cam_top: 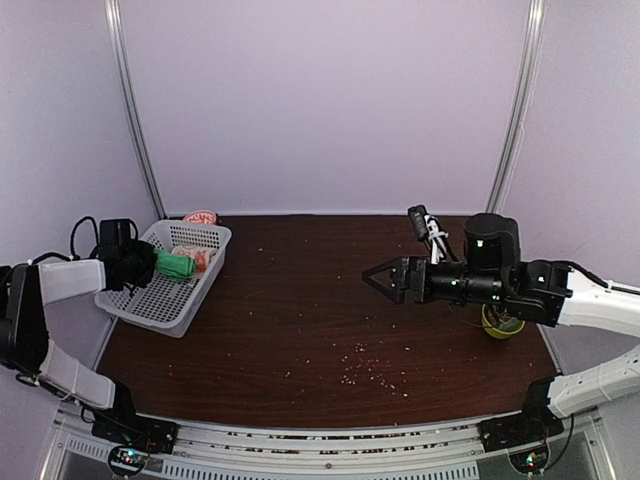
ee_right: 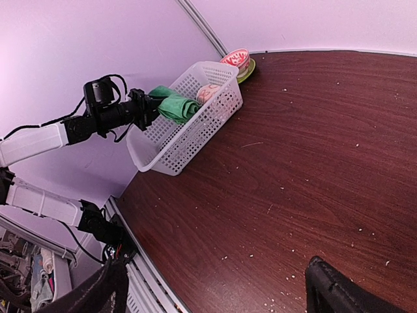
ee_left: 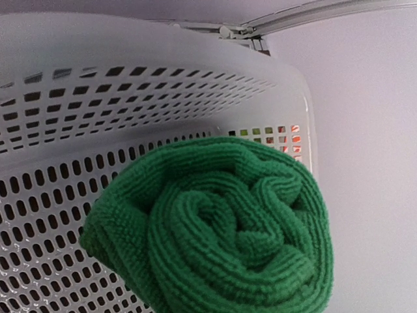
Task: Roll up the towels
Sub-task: Place the towel in the bin.
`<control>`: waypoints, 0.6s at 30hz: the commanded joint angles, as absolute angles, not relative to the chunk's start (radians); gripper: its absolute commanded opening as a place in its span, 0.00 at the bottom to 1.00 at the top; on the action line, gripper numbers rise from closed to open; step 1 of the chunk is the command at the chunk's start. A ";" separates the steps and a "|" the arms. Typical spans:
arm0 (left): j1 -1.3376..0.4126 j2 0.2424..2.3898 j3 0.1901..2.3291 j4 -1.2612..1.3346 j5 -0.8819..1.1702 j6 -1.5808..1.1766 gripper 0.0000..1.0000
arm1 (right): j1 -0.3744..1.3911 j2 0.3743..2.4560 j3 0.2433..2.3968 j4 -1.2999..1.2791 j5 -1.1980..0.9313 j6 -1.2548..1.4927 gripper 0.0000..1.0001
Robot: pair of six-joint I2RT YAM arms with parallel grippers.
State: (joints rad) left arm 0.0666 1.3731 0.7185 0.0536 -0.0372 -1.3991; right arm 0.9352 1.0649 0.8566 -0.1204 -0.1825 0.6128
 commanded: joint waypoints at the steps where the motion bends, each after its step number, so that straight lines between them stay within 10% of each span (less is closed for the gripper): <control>1: 0.071 1.466 0.765 0.188 0.008 -1.433 0.00 | 0.931 1.077 0.867 -0.108 -0.178 0.607 0.94; 14: 0.067 1.606 0.776 0.168 0.047 -1.409 0.01 | 0.931 1.135 0.929 -0.154 -0.167 0.579 0.94; 18: 0.067 1.628 0.790 0.130 0.060 -1.374 0.17 | 0.930 1.148 0.947 -0.173 -0.160 0.569 0.94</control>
